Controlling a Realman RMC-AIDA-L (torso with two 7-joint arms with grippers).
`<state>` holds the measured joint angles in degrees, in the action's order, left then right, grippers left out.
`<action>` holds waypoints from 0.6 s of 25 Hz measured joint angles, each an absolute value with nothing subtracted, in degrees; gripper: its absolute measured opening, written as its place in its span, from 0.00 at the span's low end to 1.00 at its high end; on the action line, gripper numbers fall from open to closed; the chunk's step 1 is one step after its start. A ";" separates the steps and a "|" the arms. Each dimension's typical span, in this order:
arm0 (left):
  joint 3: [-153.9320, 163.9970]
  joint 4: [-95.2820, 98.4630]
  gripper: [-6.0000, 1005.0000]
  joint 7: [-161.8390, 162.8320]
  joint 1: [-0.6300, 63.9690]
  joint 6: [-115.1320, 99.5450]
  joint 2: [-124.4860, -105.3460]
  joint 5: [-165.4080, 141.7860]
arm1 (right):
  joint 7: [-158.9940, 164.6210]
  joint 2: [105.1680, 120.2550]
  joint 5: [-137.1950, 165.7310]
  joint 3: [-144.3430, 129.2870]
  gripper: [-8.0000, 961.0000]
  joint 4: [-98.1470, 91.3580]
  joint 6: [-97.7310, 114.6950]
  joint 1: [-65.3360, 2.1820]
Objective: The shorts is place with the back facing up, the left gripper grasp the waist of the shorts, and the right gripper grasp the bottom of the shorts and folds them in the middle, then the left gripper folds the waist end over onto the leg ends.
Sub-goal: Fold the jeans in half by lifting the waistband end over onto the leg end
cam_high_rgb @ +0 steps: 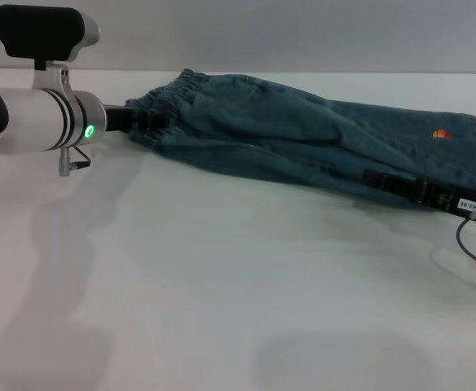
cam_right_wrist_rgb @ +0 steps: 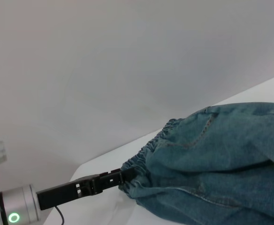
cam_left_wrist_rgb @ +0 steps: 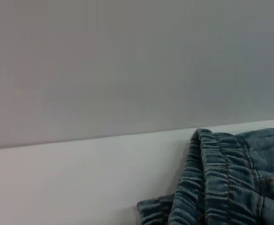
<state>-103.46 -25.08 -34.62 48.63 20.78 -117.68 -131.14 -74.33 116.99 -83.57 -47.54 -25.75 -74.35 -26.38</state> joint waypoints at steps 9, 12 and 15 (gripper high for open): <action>-103.27 -25.18 0.66 -34.41 48.96 22.30 -117.69 -131.14 | -73.97 116.37 -83.57 -47.54 0.39 -25.92 -74.35 -26.46; -97.65 -27.41 0.65 -35.65 47.74 21.84 -118.22 -130.91 | -73.91 116.28 -83.57 -47.54 0.39 -25.97 -74.35 -26.46; -96.95 -27.48 0.58 -35.51 47.39 21.23 -118.46 -130.79 | -73.86 116.21 -83.57 -47.54 0.39 -26.00 -74.35 -26.44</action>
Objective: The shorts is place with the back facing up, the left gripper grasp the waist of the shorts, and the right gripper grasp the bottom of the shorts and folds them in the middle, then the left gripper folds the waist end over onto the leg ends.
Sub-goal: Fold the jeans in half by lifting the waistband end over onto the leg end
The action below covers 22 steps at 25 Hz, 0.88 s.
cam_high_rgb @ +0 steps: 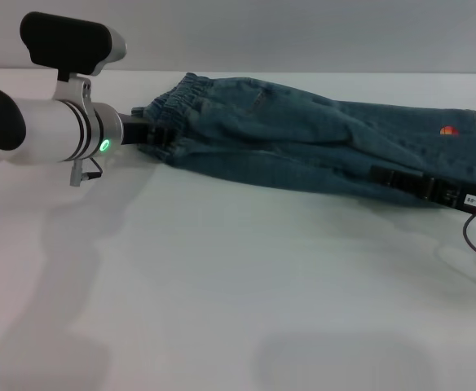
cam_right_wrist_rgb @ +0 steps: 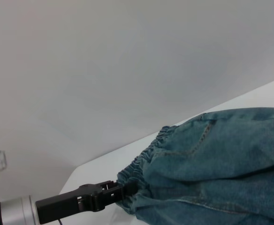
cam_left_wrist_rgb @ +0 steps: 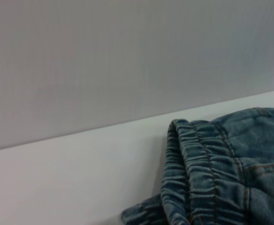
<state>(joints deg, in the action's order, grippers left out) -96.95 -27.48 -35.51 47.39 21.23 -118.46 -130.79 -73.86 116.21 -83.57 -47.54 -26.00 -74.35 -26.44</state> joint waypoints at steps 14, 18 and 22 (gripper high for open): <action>-88.08 -46.62 0.35 -31.38 34.34 20.41 -118.43 -130.37 | -73.81 116.51 -83.59 -47.16 0.39 -26.02 -73.84 -26.23; -86.52 -52.75 0.29 -31.37 30.51 21.01 -118.49 -130.35 | -73.95 117.13 -83.59 -47.53 0.38 -26.01 -73.71 -26.90; -85.36 -56.58 0.22 -31.29 28.48 22.06 -118.40 -130.33 | -74.03 117.58 -82.70 -47.69 0.38 -25.99 -73.48 -27.59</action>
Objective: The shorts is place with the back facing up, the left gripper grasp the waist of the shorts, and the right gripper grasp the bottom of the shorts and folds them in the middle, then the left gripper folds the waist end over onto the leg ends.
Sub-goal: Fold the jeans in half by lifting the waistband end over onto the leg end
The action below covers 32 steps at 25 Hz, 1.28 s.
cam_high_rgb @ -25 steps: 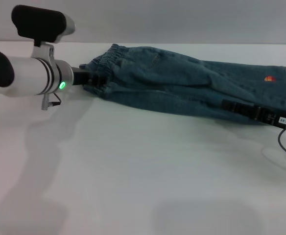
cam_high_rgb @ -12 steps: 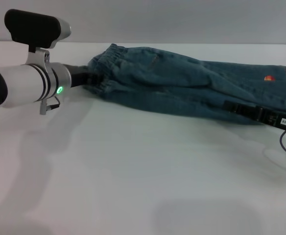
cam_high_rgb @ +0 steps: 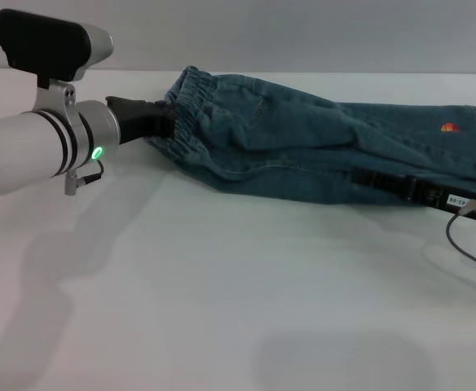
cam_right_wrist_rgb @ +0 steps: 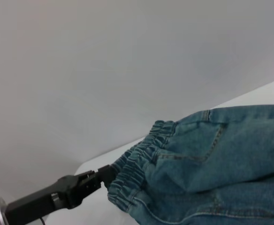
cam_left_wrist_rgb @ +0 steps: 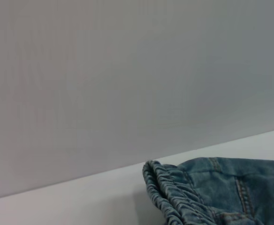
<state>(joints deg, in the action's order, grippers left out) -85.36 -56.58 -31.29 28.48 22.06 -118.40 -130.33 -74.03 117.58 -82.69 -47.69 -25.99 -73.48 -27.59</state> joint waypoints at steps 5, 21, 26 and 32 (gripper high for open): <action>-84.95 -59.56 0.09 -29.68 26.47 23.33 -118.30 -130.43 | -74.40 118.24 -82.08 -47.77 0.38 -25.82 -71.70 -27.49; -84.30 -75.92 0.07 -29.86 17.64 26.56 -118.12 -130.97 | -79.91 118.99 -82.53 -47.69 0.36 -24.08 -62.03 -27.61; -84.57 -80.36 0.07 -30.01 16.16 28.44 -117.96 -130.97 | -81.99 119.25 -82.60 -47.78 0.36 -22.25 -57.25 -29.38; -84.49 -83.14 0.07 -30.06 15.11 29.85 -117.94 -130.96 | -86.56 119.41 -86.34 -48.00 0.32 -22.52 -58.93 -29.80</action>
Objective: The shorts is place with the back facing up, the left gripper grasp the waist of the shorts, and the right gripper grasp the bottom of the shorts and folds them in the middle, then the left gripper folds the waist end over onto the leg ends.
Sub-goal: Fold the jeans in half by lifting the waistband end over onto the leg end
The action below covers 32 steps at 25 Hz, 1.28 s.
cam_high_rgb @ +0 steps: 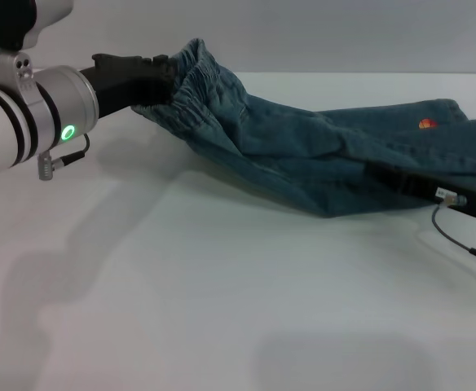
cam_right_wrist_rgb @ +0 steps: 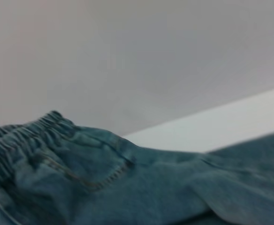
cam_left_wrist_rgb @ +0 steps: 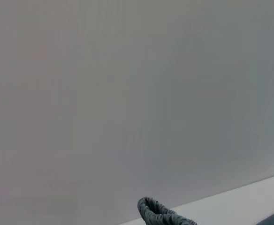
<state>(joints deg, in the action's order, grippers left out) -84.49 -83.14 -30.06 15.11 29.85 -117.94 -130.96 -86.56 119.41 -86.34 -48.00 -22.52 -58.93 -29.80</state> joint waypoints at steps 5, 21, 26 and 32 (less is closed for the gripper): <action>-84.46 -83.63 0.07 -30.12 14.74 31.18 -117.95 -130.96 | -91.78 119.45 -90.44 -49.59 0.21 -22.46 -60.68 -30.22; -83.45 -92.93 0.07 -30.15 11.14 34.70 -117.95 -130.70 | -95.30 119.53 -94.73 -53.29 0.01 -22.27 -57.38 -32.37; -82.00 -95.87 0.07 -30.04 10.48 34.96 -117.97 -130.59 | -95.31 119.56 -94.95 -54.64 0.01 -20.54 -57.33 -35.54; -80.65 -98.43 0.07 -29.83 10.57 34.89 -118.02 -130.52 | -95.34 119.69 -95.02 -55.23 0.01 -15.38 -56.77 -40.42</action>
